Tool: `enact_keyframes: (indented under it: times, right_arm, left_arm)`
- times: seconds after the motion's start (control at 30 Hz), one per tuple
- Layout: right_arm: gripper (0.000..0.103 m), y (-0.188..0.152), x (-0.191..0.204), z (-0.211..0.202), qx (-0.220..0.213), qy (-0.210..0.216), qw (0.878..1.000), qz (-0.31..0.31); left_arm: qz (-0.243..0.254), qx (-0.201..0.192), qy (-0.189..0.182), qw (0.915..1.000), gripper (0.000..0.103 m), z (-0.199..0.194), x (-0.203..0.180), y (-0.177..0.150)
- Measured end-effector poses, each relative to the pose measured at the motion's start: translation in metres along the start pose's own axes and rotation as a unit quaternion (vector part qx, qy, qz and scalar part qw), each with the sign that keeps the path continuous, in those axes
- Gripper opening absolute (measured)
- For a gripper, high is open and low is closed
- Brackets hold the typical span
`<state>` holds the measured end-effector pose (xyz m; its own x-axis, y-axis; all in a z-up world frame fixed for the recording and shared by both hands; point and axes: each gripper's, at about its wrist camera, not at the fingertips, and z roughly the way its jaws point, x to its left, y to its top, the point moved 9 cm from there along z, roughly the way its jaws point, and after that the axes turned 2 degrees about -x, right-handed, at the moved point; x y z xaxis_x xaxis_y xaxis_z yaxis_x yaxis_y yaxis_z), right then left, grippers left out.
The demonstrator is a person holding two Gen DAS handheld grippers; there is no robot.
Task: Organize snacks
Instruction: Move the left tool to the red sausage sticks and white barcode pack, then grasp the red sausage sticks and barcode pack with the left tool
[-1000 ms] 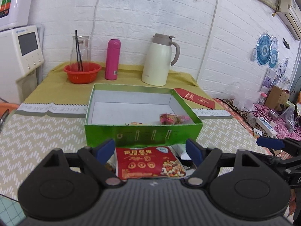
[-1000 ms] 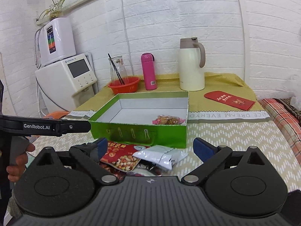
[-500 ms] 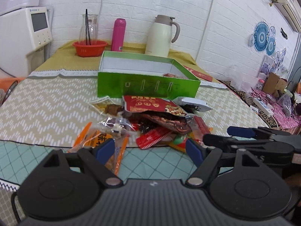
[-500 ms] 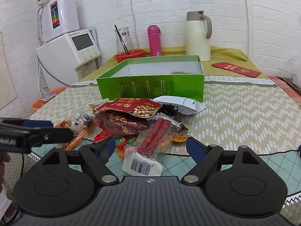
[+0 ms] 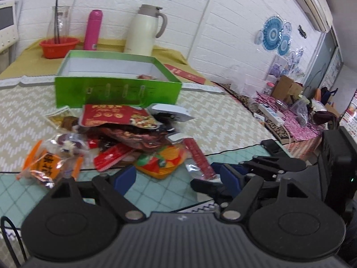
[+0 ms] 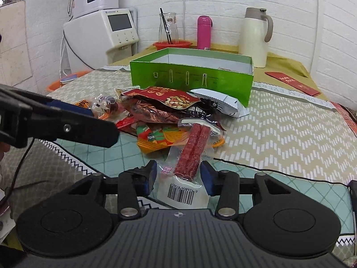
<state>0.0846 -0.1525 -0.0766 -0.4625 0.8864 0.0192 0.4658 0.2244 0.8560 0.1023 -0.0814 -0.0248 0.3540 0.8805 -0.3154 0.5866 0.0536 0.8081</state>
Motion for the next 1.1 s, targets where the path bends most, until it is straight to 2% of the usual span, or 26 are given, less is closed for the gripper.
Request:
enact_keyframes:
  times: [0.13, 0.27, 0.4, 0.53, 0.7, 0.73, 0.77, 0.8, 0.87, 0.97, 1.1]
  right_arm:
    - [0.08, -0.008, -0.003, -0.003, 0.002, -0.003, 1.0, 0.007]
    - [0.085, -0.013, -0.003, -0.005, -0.004, -0.003, 1.0, 0.013]
    - [0.092, -0.014, -0.009, -0.007, -0.004, -0.01, 1.0, 0.029]
    - [0.092, -0.016, -0.017, -0.002, -0.004, -0.016, 0.998, 0.053]
    - [0.091, -0.02, -0.02, 0.001, -0.001, -0.008, 0.997, 0.073]
    - [0.09, -0.02, -0.021, 0.001, -0.005, -0.009, 0.997, 0.072]
    - [0.086, -0.02, -0.021, 0.002, -0.007, -0.01, 0.997, 0.072]
    - [0.07, -0.02, -0.021, 0.003, -0.01, -0.013, 0.997, 0.072]
    - [0.061, -0.019, -0.023, 0.003, -0.013, -0.021, 0.997, 0.07]
    - [0.048, -0.016, -0.023, -0.004, -0.021, -0.02, 0.997, 0.072]
    - [0.047, -0.003, -0.018, -0.017, -0.043, -0.028, 0.997, 0.051]
  left_arm:
    - [-0.023, 0.042, -0.047, 0.9978, 0.077, 0.034, -0.017, -0.008]
    - [-0.053, 0.084, -0.055, 0.9935, 0.074, 0.066, -0.019, -0.017]
    - [-0.065, 0.088, -0.065, 0.9919, 0.066, 0.078, -0.024, -0.013]
    - [-0.044, 0.097, -0.06, 0.9925, 0.057, 0.092, -0.027, -0.008]
    - [-0.032, 0.108, -0.054, 0.9922, 0.056, 0.108, -0.027, -0.008]
    - [-0.029, 0.109, -0.054, 0.9922, 0.056, 0.109, -0.029, -0.007]
    - [-0.019, 0.109, -0.053, 0.9925, 0.045, 0.111, -0.032, -0.008]
    - [-0.009, 0.107, -0.052, 0.9928, 0.037, 0.111, -0.034, -0.009]
    - [-0.004, 0.098, -0.044, 0.9942, 0.02, 0.109, -0.033, -0.007]
    - [-0.015, 0.087, -0.054, 0.9946, 0.019, 0.1, -0.032, -0.002]
    - [-0.009, 0.052, -0.057, 0.997, 0.019, 0.08, -0.038, 0.014]
